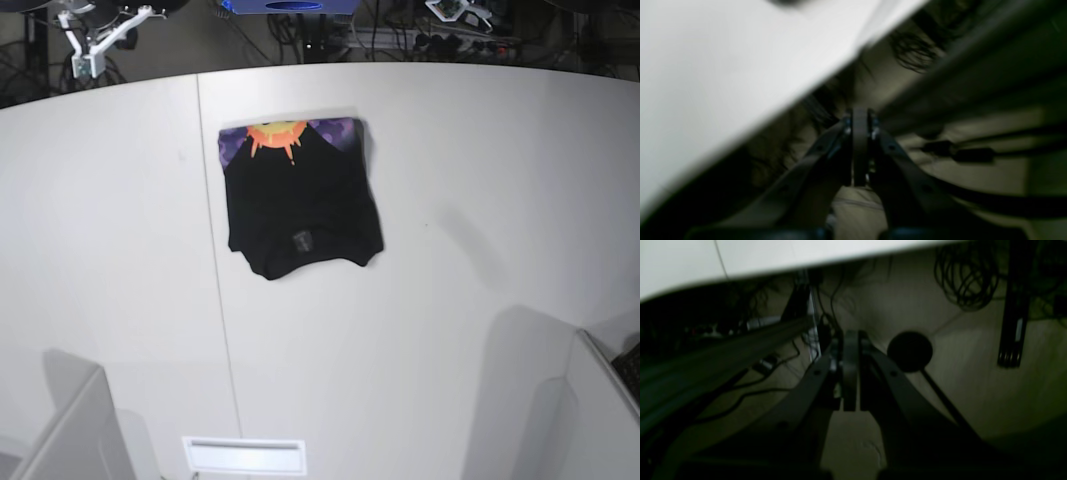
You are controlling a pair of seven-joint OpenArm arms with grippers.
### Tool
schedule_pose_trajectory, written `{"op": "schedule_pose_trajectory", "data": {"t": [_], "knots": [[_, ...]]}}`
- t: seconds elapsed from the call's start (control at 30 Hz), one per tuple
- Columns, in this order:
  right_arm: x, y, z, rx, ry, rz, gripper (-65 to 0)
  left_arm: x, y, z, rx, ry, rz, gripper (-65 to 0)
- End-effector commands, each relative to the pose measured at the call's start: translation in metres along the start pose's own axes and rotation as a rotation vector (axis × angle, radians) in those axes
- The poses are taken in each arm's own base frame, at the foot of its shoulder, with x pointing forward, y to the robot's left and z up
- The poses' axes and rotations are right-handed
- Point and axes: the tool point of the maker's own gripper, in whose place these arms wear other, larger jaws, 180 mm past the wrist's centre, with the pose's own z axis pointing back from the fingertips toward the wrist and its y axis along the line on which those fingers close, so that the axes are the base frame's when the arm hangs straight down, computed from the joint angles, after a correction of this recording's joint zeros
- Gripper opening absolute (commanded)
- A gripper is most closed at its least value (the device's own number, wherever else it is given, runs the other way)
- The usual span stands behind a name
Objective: Fold the T-shirt properly
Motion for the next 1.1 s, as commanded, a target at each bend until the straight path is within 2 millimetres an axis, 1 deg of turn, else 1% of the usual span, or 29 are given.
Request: {"op": "schedule_pose_trajectory", "data": {"t": [0.0,0.1,0.13,0.2,0.3,0.43,0.5,0.6,0.67,0.7,0.73,0.8,0.83,0.87,0.97,1.07], "knots": [[-0.002,-0.001,0.004,-0.002,0.007,0.009,-65.0,-0.008,-0.003,0.004,-0.002,0.004,0.033,-65.0],[-0.024,-0.001,0.004,-0.001,0.114,0.002,-65.0,-0.046,-0.003,0.004,0.001,0.083,0.101,-65.0],[-0.034,0.004,0.002,0.012,0.151,-0.004,-65.0,-0.058,-0.002,0.004,0.004,0.105,0.121,-65.0],[-0.047,0.009,-0.007,0.032,0.193,-0.009,-65.0,-0.082,-0.001,0.003,0.010,0.153,0.163,-65.0],[-0.065,0.013,-0.027,0.058,0.260,-0.011,-65.0,-0.108,0.006,-0.002,0.025,0.200,0.213,-65.0],[-0.099,0.022,-0.056,0.099,0.384,0.006,-65.0,-0.137,0.010,-0.016,0.046,0.243,0.297,-65.0],[-0.115,0.027,-0.070,0.117,0.441,0.024,-65.0,-0.149,0.014,-0.022,0.054,0.264,0.331,-65.0],[-0.136,0.030,-0.091,0.136,0.477,0.077,-65.0,-0.161,0.010,-0.035,0.063,0.275,0.396,-65.0],[-0.154,0.031,-0.105,0.150,0.510,0.140,-65.0,-0.169,0.010,-0.041,0.069,0.289,0.425,-65.0],[-0.165,0.033,-0.113,0.159,0.534,0.175,-65.0,-0.174,0.013,-0.045,0.089,0.296,0.435,-65.0],[-0.176,0.033,-0.120,0.162,0.564,0.211,-65.0,-0.175,0.017,-0.051,0.116,0.285,0.449,-65.0],[-0.196,0.031,-0.130,0.161,0.613,0.278,-65.0,-0.182,0.028,-0.058,0.175,0.267,0.472,-65.0],[-0.204,0.027,-0.134,0.157,0.623,0.308,-65.0,-0.185,0.033,-0.062,0.197,0.254,0.486,-65.0],[-0.212,0.028,-0.139,0.161,0.623,0.338,-65.0,-0.190,0.037,-0.065,0.218,0.247,0.507,-65.0],[-0.228,0.032,-0.146,0.170,0.598,0.387,-65.0,-0.204,0.043,-0.074,0.253,0.241,0.578,-65.0],[-0.235,0.041,-0.155,0.184,0.525,0.410,-65.0,-0.215,0.049,-0.086,0.286,0.246,0.669,-65.0]]}}
